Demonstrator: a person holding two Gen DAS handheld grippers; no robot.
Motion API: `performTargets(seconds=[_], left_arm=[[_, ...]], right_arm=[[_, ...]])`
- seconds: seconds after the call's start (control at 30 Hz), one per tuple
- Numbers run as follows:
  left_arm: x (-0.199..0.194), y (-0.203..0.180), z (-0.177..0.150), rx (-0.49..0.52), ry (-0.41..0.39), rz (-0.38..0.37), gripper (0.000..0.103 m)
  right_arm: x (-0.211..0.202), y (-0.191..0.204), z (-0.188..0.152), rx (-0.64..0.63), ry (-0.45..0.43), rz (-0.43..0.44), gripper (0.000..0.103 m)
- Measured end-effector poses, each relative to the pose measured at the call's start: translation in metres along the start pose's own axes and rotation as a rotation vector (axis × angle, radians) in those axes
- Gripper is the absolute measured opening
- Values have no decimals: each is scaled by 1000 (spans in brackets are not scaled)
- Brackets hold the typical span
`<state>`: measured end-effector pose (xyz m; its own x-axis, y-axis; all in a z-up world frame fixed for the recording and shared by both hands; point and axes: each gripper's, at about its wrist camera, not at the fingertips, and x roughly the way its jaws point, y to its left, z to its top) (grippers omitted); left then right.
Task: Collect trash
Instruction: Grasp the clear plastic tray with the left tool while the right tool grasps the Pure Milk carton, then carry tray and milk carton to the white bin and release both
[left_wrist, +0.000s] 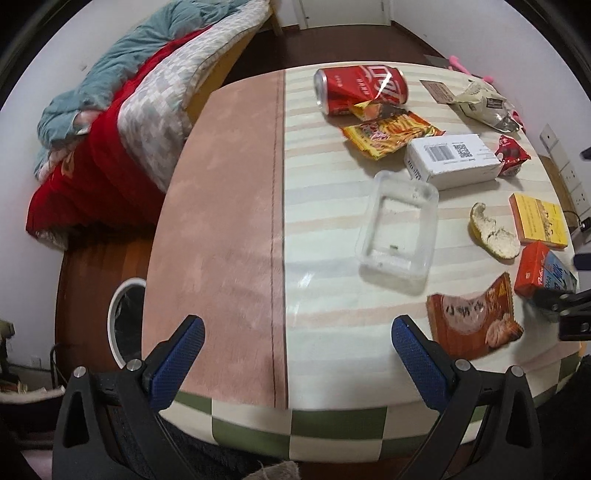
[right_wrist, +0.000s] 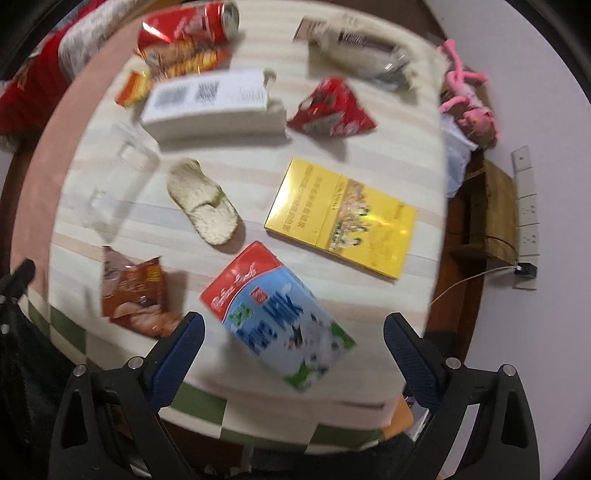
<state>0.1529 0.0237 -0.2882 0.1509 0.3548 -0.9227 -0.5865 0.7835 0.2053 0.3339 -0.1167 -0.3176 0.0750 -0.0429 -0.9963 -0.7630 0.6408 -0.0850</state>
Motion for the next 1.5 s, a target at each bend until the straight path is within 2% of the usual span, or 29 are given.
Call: performTargets(seconds=[0.07,0.1,0.13,0.23,0.3,0.4,0.5,0.53,0.63,0.7,0.73,0.77,0.8,0.9,1.03,1.23,1.5], left_arm=[[2,-5,10,22,7,-13,103],[3,-6,15,30,11,-21,103],[5,-7,22,38,16,-35,103],[12,-13,41,60,37,-80,103],[20,-21,54,79,69,-129,103],[38,-35,70,119,134,-182,103],[53,-47,82,154,178,-216,101],[56,-51,85,169,180,-222,101],[63,-60,92,207,169,-213,98],[66,-66,93,224,171,-205,78],[68,-69,93,230,182,-204,73],[71,-70,93,234,189,-203,63],[73,-71,91,236,193,-199,57],[72,-73,85,222,175,-191,57],[71,-70,79,206,155,-170,56],[47,-40,63,162,80,-113,56],[-25,6,53,54,-70,-99,56]], right_arm=[[10,-2,1,7,17,27,83],[15,-4,1,23,26,33,73],[17,-6,1,44,24,43,71],[21,-32,-4,268,10,115,70],[24,-55,-14,474,-5,197,69],[29,-74,-22,624,-10,270,70],[36,-77,-20,612,27,311,80],[36,-75,-21,596,26,308,80],[33,-66,-20,510,19,242,80],[33,-63,-17,457,21,197,80],[33,-59,-17,440,18,186,80],[32,-57,-16,427,13,175,80],[31,-55,-15,407,3,154,80],[24,-49,-16,369,-9,119,79],[24,-35,-9,346,-2,109,58],[26,-34,-15,352,-24,88,55],[-32,-19,-39,348,-146,116,55]])
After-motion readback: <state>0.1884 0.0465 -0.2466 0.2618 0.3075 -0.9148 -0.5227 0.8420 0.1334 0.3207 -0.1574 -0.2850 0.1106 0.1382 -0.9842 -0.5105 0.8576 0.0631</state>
